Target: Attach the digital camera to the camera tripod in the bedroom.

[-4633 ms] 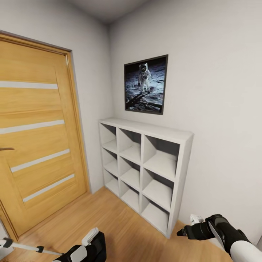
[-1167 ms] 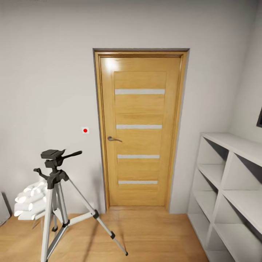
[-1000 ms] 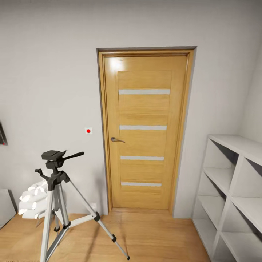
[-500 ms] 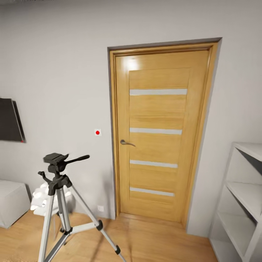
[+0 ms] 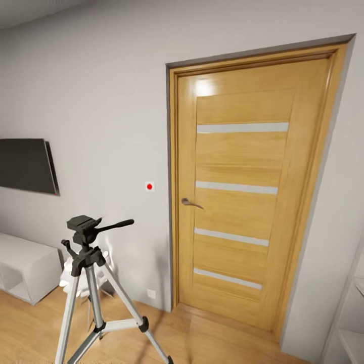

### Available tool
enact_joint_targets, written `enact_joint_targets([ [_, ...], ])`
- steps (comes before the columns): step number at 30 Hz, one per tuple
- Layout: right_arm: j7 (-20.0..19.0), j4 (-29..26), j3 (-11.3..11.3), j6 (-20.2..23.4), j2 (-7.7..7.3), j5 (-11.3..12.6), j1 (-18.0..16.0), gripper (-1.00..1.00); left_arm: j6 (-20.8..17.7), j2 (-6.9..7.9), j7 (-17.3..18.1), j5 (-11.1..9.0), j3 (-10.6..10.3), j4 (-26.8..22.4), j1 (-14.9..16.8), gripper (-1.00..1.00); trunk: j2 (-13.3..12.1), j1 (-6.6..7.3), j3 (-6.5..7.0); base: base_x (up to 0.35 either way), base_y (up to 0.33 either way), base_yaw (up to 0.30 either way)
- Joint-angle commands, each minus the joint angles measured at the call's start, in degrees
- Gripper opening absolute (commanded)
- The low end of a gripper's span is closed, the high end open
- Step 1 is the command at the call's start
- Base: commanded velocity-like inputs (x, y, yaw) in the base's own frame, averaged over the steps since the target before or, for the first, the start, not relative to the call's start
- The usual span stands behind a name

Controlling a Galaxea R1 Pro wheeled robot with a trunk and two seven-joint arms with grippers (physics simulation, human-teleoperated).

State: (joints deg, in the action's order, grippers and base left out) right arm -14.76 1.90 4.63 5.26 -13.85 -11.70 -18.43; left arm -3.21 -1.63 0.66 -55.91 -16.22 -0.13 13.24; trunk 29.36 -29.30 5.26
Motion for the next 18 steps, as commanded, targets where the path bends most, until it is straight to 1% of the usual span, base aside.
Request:
enact_joint_targets([
  [1, -0.2, 0.0, 0.5, 0.1, -0.04, -0.5, 0.0, 1.0, -0.1, -0.03, 0.1, -0.5, -0.5, 0.0, 0.0, -1.0, 0.0, -0.03, 0.02, 0.042, -0.03, 0.269],
  [6, -0.2, 0.1, 0.5, 0.1, -0.04, -0.5, 0.0, 1.0, -0.1, -0.13, 0.1, -0.5, -0.5, 0.1, 0.0, -1.0, 0.0, -0.03, 0.17, 0.014, -0.025, 0.269],
  [8, -0.2, 0.0, 0.5, 0.1, -0.04, -0.5, 0.0, 1.0, -0.1, -0.17, 0.1, -0.5, -0.5, 0.1, 0.0, -1.0, 0.0, -0.03, 0.23, -0.076, -0.122, 0.269],
  [18, -0.2, 0.1, 0.5, 0.1, -0.12, -0.5, 0.0, 1.0, -0.1, -0.09, 0.1, -0.5, -0.4, 0.1, 0.0, -1.0, 0.0, -0.03, 0.53, -0.118, -0.243, 0.269],
])
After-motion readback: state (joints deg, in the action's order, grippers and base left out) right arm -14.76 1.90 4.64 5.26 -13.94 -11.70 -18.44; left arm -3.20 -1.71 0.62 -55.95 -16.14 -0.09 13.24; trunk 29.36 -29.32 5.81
